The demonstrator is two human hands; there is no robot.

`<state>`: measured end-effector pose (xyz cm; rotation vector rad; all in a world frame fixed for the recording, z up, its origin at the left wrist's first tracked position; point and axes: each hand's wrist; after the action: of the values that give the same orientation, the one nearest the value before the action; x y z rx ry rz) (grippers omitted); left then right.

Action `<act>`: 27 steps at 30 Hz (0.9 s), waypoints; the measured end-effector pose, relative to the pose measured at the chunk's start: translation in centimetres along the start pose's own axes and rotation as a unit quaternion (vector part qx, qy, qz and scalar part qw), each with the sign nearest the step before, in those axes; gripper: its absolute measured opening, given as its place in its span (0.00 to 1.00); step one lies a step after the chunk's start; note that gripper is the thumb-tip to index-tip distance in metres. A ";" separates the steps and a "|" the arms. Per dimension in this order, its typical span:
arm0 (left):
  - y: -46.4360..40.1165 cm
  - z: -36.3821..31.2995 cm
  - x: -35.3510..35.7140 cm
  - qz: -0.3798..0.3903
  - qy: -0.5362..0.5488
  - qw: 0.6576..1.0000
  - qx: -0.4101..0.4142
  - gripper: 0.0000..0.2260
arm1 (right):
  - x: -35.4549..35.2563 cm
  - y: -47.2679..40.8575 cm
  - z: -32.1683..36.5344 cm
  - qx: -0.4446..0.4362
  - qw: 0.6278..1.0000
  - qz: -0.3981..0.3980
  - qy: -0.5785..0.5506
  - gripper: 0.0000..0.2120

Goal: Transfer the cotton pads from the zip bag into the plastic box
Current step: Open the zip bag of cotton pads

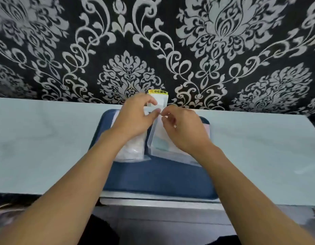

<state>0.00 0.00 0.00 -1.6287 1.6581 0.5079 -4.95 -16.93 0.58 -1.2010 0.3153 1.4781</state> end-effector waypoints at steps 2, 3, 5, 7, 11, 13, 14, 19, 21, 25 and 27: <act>0.6 0.7 -0.4 -0.022 0.009 1.000 -0.011 0.12 | 0.4 0.6 -0.2 -0.007 1.000 0.015 -0.017 0.06; 1.1 1.6 -0.8 -0.025 0.000 0.999 -0.023 0.14 | 0.7 0.9 -0.4 -0.015 1.000 0.017 -0.013 0.05; 2.6 3.0 -1.8 -0.021 -0.033 0.996 -0.076 0.18 | 1.0 1.3 -0.1 -0.004 1.000 0.025 -0.001 0.05; 4.3 4.4 -2.4 -0.022 -0.066 0.988 -0.135 0.24 | 1.0 2.1 1.4 -0.027 0.999 0.031 -0.007 0.08; 6.8 5.7 -3.9 0.012 -0.025 0.969 -0.244 0.28 | 2.2 2.7 6.6 -0.152 0.974 0.143 0.087 0.20; 8.3 6.1 -4.0 0.065 -0.004 0.953 -0.297 0.33 | 4.1 3.1 8.4 -0.188 0.949 0.174 0.183 0.20; 9.1 6.0 -4.0 0.073 0.034 0.944 -0.320 0.34 | 5.0 3.2 8.8 -0.193 0.942 0.168 0.216 0.19; 9.7 4.2 -3.4 0.012 0.268 0.889 -0.371 0.20 | 7.2 3.3 6.8 -0.189 0.952 0.038 0.237 0.15; 9.2 2.5 -3.6 -0.044 0.379 0.851 -0.360 0.13 | 6.5 3.7 5.9 -0.152 0.974 -0.047 0.160 0.11; 7.7 -1.8 -4.2 -0.145 0.425 0.865 -0.223 0.15 | 2.6 2.6 6.7 0.050 0.963 -0.178 -0.196 0.04; 7.1 -3.7 -4.1 -0.167 0.327 0.914 -0.173 0.17 | 1.1 1.7 7.2 0.136 0.906 -0.221 -0.334 0.03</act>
<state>-8.04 0.93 3.85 -2.4889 1.7409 0.0713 -9.79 -11.42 2.18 -0.4449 -0.2075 1.2957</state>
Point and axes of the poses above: each hand's wrist, its own y-axis away from the middle knuckle, its own x-axis out of the palm, z = x × y, and after that the axes turned 10 degrees about -x, right-handed
